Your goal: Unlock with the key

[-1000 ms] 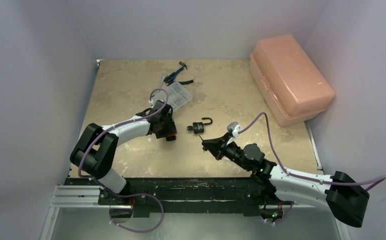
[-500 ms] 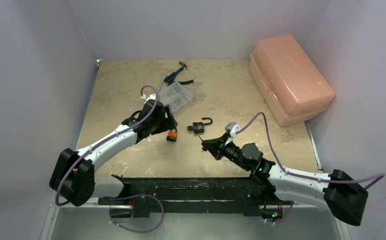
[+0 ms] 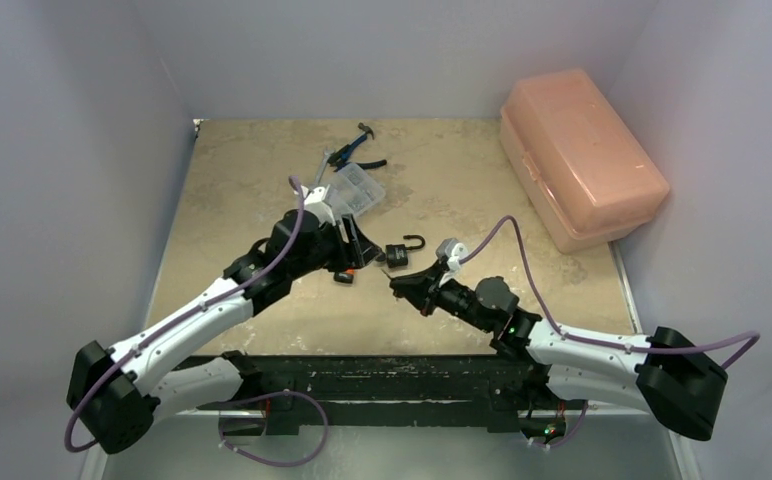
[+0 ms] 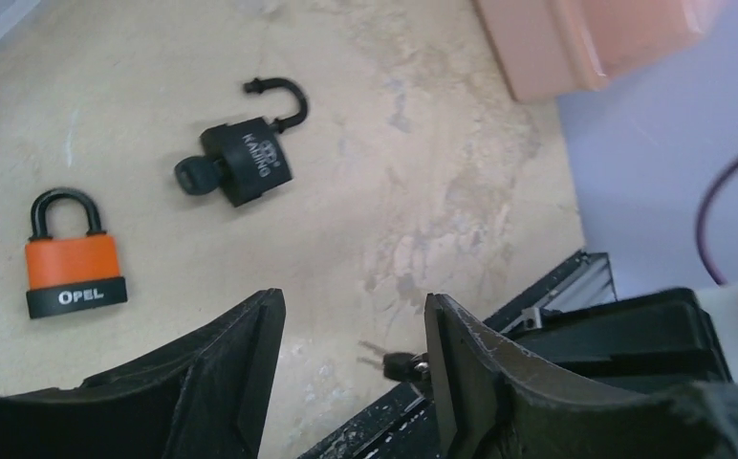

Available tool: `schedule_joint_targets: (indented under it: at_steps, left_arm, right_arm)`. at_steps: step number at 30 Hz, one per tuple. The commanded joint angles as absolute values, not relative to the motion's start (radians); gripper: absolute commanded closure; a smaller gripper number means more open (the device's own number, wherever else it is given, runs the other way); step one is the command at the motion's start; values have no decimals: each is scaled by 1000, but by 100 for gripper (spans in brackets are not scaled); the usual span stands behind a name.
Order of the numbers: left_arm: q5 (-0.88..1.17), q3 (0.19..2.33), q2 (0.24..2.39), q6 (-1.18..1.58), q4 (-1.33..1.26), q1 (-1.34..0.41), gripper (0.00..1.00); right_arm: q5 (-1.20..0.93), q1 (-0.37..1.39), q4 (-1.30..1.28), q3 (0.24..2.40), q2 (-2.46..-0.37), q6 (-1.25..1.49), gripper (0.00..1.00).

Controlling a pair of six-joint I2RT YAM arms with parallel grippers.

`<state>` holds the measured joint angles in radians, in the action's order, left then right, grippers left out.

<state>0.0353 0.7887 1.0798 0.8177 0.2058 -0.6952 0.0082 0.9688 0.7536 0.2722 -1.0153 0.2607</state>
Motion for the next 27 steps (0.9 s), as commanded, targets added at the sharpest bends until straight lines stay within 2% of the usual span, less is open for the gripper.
schedule_joint_targets:
  at_steps: [1, 7, 14, 22, 27]
  left_arm:
    - [157, 749, 949, 677, 56, -694, 42]
    - [220, 710, 819, 580, 45, -693, 43]
    - [303, 647, 741, 644, -102, -694, 44]
    - [369, 553, 695, 733, -281, -694, 49]
    - [384, 535, 700, 748, -328, -694, 56]
  right_arm:
    - [-216, 971, 804, 379, -1018, 375, 100]
    - [-295, 945, 839, 408, -985, 511, 100]
    - [-399, 875, 997, 422, -1042, 716, 100]
    - [-508, 804, 1264, 399, -1154, 926, 100]
    - [-533, 796, 1331, 404, -1203, 970, 100]
